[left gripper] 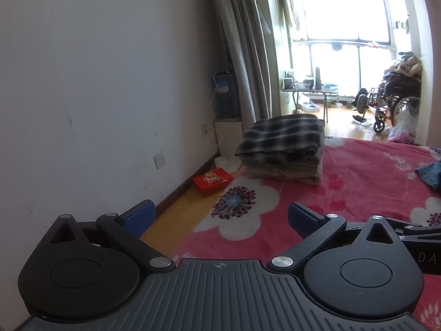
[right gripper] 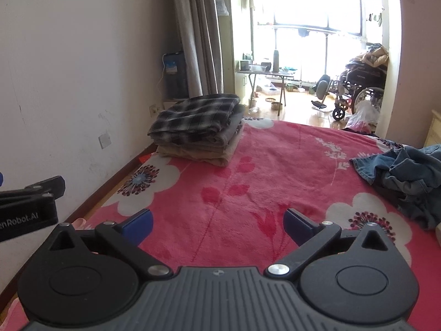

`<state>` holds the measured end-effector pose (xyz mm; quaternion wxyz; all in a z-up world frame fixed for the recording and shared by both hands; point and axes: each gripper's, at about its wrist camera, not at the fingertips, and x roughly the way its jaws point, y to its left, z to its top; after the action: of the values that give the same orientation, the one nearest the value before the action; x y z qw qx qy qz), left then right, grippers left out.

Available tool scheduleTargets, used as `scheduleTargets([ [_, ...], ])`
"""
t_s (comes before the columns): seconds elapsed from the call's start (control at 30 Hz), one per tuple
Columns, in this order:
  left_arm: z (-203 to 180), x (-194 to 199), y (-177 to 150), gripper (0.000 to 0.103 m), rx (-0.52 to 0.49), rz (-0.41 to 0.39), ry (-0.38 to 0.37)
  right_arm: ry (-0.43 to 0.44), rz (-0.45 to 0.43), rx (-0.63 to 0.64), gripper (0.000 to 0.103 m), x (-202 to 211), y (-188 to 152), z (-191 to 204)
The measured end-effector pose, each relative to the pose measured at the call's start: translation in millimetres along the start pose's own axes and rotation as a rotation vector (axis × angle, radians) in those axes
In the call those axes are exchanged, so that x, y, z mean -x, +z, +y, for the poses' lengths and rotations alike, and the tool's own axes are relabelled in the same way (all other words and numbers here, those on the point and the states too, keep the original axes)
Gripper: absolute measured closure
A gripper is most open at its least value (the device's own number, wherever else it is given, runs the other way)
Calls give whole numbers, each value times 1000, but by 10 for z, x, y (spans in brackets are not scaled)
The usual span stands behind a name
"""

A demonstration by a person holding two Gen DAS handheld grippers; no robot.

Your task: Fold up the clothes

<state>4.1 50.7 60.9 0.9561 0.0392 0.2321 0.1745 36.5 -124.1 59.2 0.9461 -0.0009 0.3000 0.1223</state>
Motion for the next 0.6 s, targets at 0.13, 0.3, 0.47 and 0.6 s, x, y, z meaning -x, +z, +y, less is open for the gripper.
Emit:
scheduleTargets([
  [0.13, 37, 36, 11, 0, -3, 8, 1, -4, -10, 6, 0, 47, 42, 59],
  [0.3, 101, 22, 15, 0, 1, 55, -34, -14, -15, 26, 0, 87, 55, 140],
  [0.47, 179, 5, -4, 0, 43, 85, -53, -22, -15, 45, 0, 104, 54, 219],
  [0.6, 219, 2, -13, 0, 53, 86, -53, -23, -11, 49, 0, 90, 59, 247],
])
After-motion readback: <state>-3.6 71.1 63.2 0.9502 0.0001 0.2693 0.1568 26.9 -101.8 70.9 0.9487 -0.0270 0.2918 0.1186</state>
